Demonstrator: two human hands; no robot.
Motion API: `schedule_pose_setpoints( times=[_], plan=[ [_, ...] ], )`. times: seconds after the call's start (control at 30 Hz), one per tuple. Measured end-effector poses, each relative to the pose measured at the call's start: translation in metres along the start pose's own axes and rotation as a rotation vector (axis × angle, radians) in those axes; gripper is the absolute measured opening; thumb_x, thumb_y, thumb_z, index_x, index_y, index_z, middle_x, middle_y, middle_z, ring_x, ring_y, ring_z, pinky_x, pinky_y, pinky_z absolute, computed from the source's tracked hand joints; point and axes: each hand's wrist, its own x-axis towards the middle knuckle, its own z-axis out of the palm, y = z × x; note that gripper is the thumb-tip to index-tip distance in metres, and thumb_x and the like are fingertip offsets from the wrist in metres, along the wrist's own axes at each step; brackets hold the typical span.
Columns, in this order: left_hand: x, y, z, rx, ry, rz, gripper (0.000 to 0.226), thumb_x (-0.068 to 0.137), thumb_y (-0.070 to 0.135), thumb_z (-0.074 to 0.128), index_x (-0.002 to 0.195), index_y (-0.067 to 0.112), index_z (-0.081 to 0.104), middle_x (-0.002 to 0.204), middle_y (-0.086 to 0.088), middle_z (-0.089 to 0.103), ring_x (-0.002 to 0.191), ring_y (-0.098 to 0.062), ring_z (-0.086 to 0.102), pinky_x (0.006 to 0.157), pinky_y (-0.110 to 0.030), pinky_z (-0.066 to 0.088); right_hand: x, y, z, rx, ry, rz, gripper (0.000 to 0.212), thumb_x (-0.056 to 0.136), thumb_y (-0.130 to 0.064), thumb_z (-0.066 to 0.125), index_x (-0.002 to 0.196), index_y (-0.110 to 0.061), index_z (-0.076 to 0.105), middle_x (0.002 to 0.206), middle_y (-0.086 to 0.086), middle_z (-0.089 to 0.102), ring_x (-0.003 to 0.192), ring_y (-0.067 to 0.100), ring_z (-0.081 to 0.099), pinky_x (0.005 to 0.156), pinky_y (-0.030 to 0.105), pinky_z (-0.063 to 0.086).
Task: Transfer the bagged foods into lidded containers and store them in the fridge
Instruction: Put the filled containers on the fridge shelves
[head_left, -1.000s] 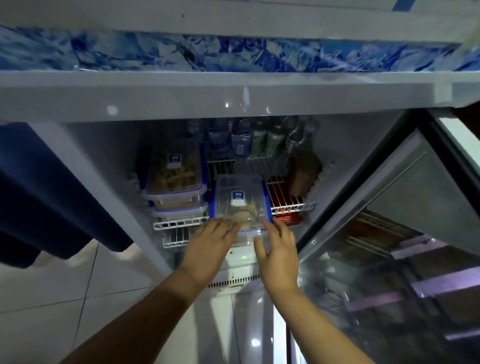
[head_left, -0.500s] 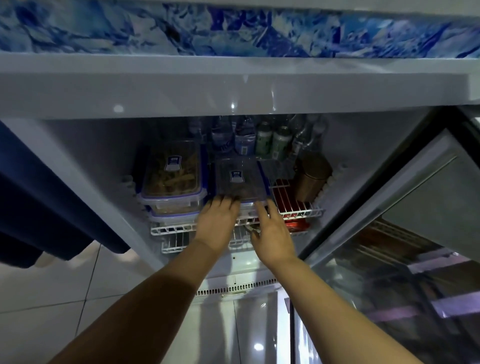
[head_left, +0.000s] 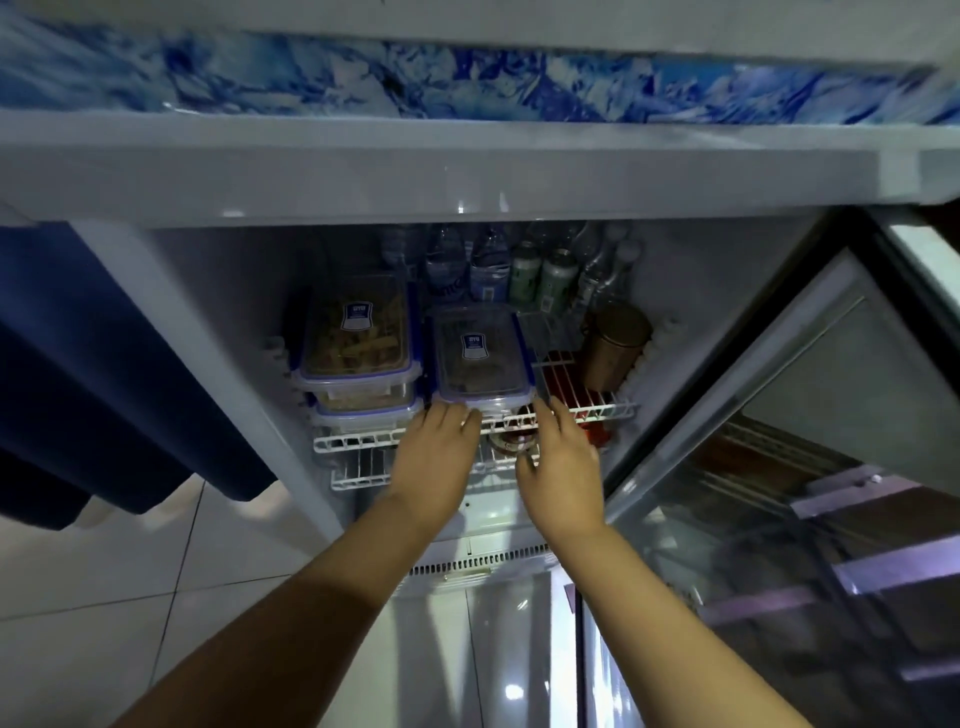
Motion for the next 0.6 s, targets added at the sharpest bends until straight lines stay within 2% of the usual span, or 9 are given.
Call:
schedule_pose_setpoints(
  times=[0.07,0.2,0.3,0.37,0.43,0.53,0.6],
  plan=[
    [-0.022,0.007,-0.019,-0.063,0.075,0.041,0.065,0.04,0.003,0.082,0.104,0.008,0.069,0.099,-0.01,0.068,0.091,-0.027,0.064,0.078,-0.034,0.051,-0.031,-0.008,-0.023,0.042,0.123,0.01,0.062,0.083,-0.012,0.061,0.141,-0.015,0.038,0.145,0.006,0.04,0.129,0.026,0.041,0.105,0.04,0.032],
    [-0.072,0.03,-0.067,-0.188,0.181,0.143,0.059,0.051,0.002,0.077,0.109,0.011,0.066,0.103,-0.007,0.066,0.092,-0.026,0.061,0.075,-0.035,0.05,-0.103,-0.026,-0.083,-0.063,0.339,-0.017,0.052,0.076,-0.014,0.066,0.127,-0.017,0.055,0.126,0.004,0.058,0.113,0.027,0.051,0.091,0.039,0.038],
    [-0.108,0.045,-0.111,-0.253,0.266,0.194,0.046,0.061,0.008,0.073,0.107,0.014,0.067,0.107,-0.005,0.066,0.095,-0.024,0.059,0.078,-0.034,0.044,-0.164,-0.037,-0.136,-0.153,0.491,-0.016,0.043,0.075,-0.019,0.061,0.117,-0.016,0.062,0.118,0.005,0.061,0.109,0.027,0.052,0.089,0.04,0.038],
    [-0.133,0.056,-0.139,-0.314,0.32,0.237,0.034,0.071,0.015,0.058,0.104,0.015,0.066,0.105,-0.003,0.065,0.095,-0.022,0.054,0.079,-0.03,0.035,-0.209,-0.045,-0.167,-0.218,0.582,0.009,0.039,0.073,-0.012,0.068,0.112,-0.012,0.065,0.115,0.009,0.062,0.108,0.03,0.053,0.09,0.044,0.04],
    [-0.156,0.066,-0.161,-0.376,0.358,0.283,0.034,0.076,0.02,0.044,0.103,0.015,0.065,0.102,-0.003,0.064,0.094,-0.022,0.052,0.077,-0.029,0.032,-0.254,-0.051,-0.192,-0.33,0.651,0.067,0.036,0.074,-0.016,0.064,0.109,-0.01,0.067,0.113,0.011,0.062,0.107,0.033,0.053,0.091,0.045,0.041],
    [-0.187,0.083,-0.182,-0.434,0.363,0.352,0.036,0.077,0.021,0.041,0.102,0.015,0.067,0.1,-0.002,0.065,0.094,-0.023,0.056,0.079,-0.032,0.04,-0.314,-0.053,-0.216,-0.525,0.686,0.232,0.041,0.073,-0.028,0.057,0.109,-0.01,0.065,0.112,0.015,0.06,0.104,0.038,0.053,0.089,0.048,0.04],
    [-0.204,0.095,-0.192,-0.471,0.354,0.406,0.035,0.078,0.022,0.042,0.102,0.015,0.067,0.101,-0.002,0.065,0.095,-0.024,0.058,0.077,-0.033,0.047,-0.345,-0.053,-0.225,-0.625,0.658,0.378,0.046,0.073,-0.03,0.065,0.114,-0.008,0.062,0.115,0.019,0.059,0.107,0.041,0.052,0.09,0.05,0.04]
  ],
)
